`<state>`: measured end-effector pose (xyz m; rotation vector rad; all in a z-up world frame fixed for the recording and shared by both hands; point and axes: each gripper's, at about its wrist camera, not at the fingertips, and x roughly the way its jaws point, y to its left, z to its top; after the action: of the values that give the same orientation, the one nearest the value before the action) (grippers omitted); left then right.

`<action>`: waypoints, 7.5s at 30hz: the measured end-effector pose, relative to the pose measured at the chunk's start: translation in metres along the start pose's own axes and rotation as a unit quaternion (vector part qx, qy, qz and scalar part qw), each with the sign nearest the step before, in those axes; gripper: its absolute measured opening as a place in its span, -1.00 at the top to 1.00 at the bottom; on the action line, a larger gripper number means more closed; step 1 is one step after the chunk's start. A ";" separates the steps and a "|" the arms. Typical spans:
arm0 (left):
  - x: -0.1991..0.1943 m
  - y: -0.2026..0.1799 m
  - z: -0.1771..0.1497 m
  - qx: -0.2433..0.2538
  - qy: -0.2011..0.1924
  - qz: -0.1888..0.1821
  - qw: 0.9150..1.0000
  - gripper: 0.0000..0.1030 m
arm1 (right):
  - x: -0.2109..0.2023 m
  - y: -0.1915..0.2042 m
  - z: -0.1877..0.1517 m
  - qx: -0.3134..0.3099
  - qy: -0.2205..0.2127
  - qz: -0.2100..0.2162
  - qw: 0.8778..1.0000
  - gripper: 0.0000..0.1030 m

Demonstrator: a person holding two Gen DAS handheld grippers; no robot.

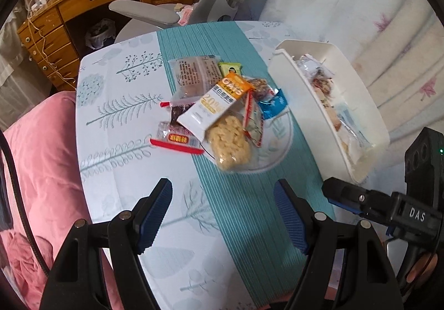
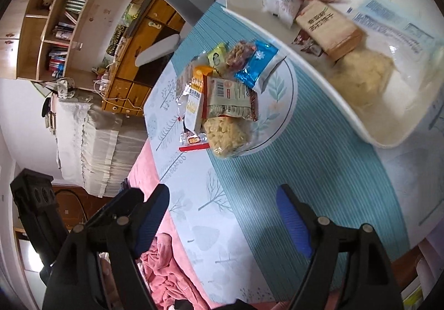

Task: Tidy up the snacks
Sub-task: 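Withdraw both tools from the tray toward the snack plate, then grasp the white OATS bar with left tool while right tool grasps the white barcode bag, then lift the OATS bar with left tool while right tool carries the barcode bag toward the tray, then open left tool over the tray while right tool drops the barcode bag inside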

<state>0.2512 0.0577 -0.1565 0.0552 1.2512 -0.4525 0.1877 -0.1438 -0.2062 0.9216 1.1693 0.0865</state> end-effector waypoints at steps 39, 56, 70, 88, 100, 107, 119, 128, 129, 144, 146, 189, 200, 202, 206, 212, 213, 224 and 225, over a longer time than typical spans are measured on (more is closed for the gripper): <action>0.169 0.038 0.098 0.030 0.087 0.027 0.995 -0.46 | 0.119 -0.005 0.072 0.003 -0.021 -0.070 0.997 -0.70; 0.168 0.047 0.100 -0.002 0.077 0.029 0.997 0.00 | 0.128 0.015 0.084 -0.063 0.000 -0.140 0.988 -0.25; 0.134 0.068 0.097 -0.057 0.066 0.009 0.996 -0.35 | 0.119 0.010 0.081 -0.056 0.025 -0.132 0.989 -0.08; 0.132 0.110 0.078 -0.321 0.077 -0.079 0.941 -0.41 | 0.080 0.007 0.071 -0.069 0.024 -0.127 0.989 -0.08; 0.147 0.109 0.079 -0.427 0.040 -0.112 0.897 -0.41 | 0.061 -0.002 0.060 -0.086 0.031 -0.138 0.986 -0.08; 0.152 0.107 0.081 -0.444 0.040 -0.096 0.890 -0.11 | 0.053 -0.004 0.057 -0.092 0.032 -0.136 0.986 -0.08; 0.137 0.105 0.068 -0.462 0.045 -0.108 0.879 0.09 | 0.041 0.006 0.058 -0.105 0.030 -0.138 0.984 -0.08; 0.086 0.098 0.057 -0.439 0.003 -0.106 0.892 0.09 | 0.020 0.020 0.039 -0.127 0.011 -0.127 0.984 -0.08; 0.078 0.095 0.055 -0.434 -0.002 -0.104 0.895 0.09 | 0.017 0.022 0.036 -0.129 0.007 -0.125 0.984 -0.08; -0.032 0.038 0.006 -0.345 -0.041 -0.093 0.933 0.09 | -0.057 0.041 -0.004 -0.179 -0.070 -0.101 0.976 -0.08; -0.043 0.025 0.001 -0.327 -0.043 -0.094 0.939 0.09 | -0.066 0.041 -0.010 -0.189 -0.076 -0.106 0.973 -0.08; 0.015 -0.257 0.035 -0.166 -0.024 -0.009 0.986 0.06 | -0.191 -0.090 0.125 -0.372 -0.058 -0.142 0.916 -0.12; 0.020 -0.266 0.027 -0.186 -0.031 0.003 0.982 -0.42 | -0.187 -0.098 0.139 -0.385 -0.031 -0.127 0.914 -0.23; 0.018 -0.264 0.024 -0.191 -0.033 0.004 0.981 -0.42 | -0.187 -0.098 0.138 -0.384 -0.030 -0.126 0.914 -0.28; 0.011 -0.258 0.014 -0.202 -0.044 0.009 0.978 -0.42 | -0.184 -0.097 0.134 -0.382 -0.025 -0.125 0.915 -0.32; -0.004 -0.244 -0.007 -0.210 -0.066 0.017 0.975 -0.43 | -0.176 -0.094 0.123 -0.368 -0.014 -0.123 0.921 -0.33; -0.007 -0.242 -0.010 -0.211 -0.070 0.018 0.975 -0.43 | -0.174 -0.094 0.121 -0.366 -0.012 -0.123 0.922 -0.33; -0.034 -0.199 -0.054 -0.213 -0.080 0.029 0.973 -0.43 | -0.150 -0.076 0.081 -0.330 0.007 -0.116 0.937 -0.34; -0.038 -0.193 -0.059 -0.212 -0.080 0.029 0.973 -0.43 | -0.148 -0.072 0.077 -0.327 0.007 -0.116 0.938 -0.34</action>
<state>0.1198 -0.0901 -0.1016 -0.3020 1.1609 -0.1279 0.1580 -0.3093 -0.1365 0.1927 1.1455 0.2732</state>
